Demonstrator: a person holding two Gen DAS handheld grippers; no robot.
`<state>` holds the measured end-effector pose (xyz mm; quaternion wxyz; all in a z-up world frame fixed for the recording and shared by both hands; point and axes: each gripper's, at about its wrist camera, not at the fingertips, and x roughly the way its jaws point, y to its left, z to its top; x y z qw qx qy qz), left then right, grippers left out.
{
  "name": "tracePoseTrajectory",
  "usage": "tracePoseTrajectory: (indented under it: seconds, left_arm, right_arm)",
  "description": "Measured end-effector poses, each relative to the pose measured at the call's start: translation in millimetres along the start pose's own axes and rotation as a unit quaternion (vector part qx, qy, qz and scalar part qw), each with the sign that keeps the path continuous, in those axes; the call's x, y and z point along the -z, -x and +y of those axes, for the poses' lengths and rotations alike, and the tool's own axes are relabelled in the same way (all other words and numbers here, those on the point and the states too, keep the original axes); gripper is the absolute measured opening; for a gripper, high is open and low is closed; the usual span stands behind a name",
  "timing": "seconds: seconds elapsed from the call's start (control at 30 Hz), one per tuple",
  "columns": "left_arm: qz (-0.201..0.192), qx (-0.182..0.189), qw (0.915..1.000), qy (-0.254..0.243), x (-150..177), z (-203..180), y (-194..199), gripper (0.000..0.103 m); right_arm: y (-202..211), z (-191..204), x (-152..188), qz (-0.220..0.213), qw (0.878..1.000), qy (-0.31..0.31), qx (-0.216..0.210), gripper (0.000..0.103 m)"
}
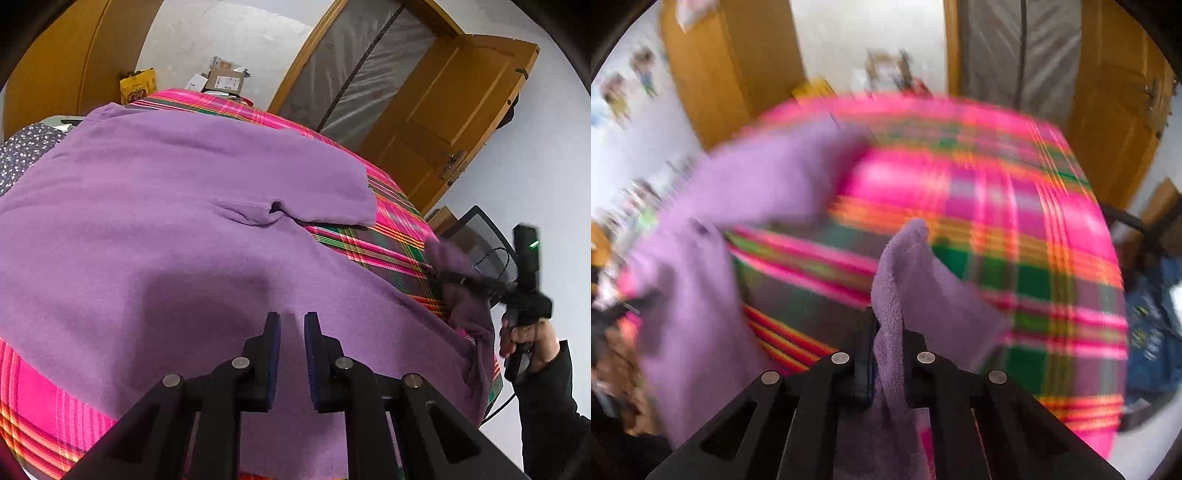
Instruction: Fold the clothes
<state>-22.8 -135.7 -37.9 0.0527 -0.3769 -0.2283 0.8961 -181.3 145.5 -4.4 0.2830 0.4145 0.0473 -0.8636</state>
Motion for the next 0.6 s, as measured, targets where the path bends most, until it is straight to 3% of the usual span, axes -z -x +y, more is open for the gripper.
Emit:
tracePoseTrajectory:
  seconds: [0.1, 0.13, 0.23, 0.33, 0.43, 0.57, 0.6]
  left_arm:
    - [0.001, 0.003, 1.0, -0.001, 0.3, -0.9, -0.5, 0.013]
    - [0.001, 0.004, 1.0, -0.002, 0.3, -1.2, -0.7, 0.013]
    - [0.002, 0.006, 1.0, -0.003, 0.6, -2.1, -1.1, 0.013]
    - [0.003, 0.009, 0.9999, -0.004, 0.9, -3.0, -1.6, 0.013]
    - [0.008, 0.011, 0.9999, -0.011, 1.0, -8.2, -4.3, 0.013]
    - [0.015, 0.013, 0.9996, -0.019, 1.1, -15.2, -7.9, 0.013]
    - [0.017, 0.014, 0.9995, -0.022, 1.2, -17.0, -8.8, 0.013]
  right_arm:
    - [44.5, -2.7, -15.8, -0.114, 0.989, -0.022, -0.087, 0.006]
    - [66.8, -9.2, -20.2, -0.168, 0.975, -0.04, -0.136, 0.006]
    - [101.7, -34.7, -14.0, -0.242, 0.95, -0.08, -0.181, 0.007]
    - [95.2, -80.9, 17.4, -0.216, 0.953, -0.154, -0.144, 0.01]
    - [73.1, -117.9, 60.2, -0.132, 0.964, -0.227, -0.048, 0.013]
    - [66.0, -146.4, 107.8, -0.062, 0.956, -0.28, 0.056, 0.026]
    - [72.5, -143.2, 106.3, -0.066, 0.958, -0.269, 0.075, 0.032]
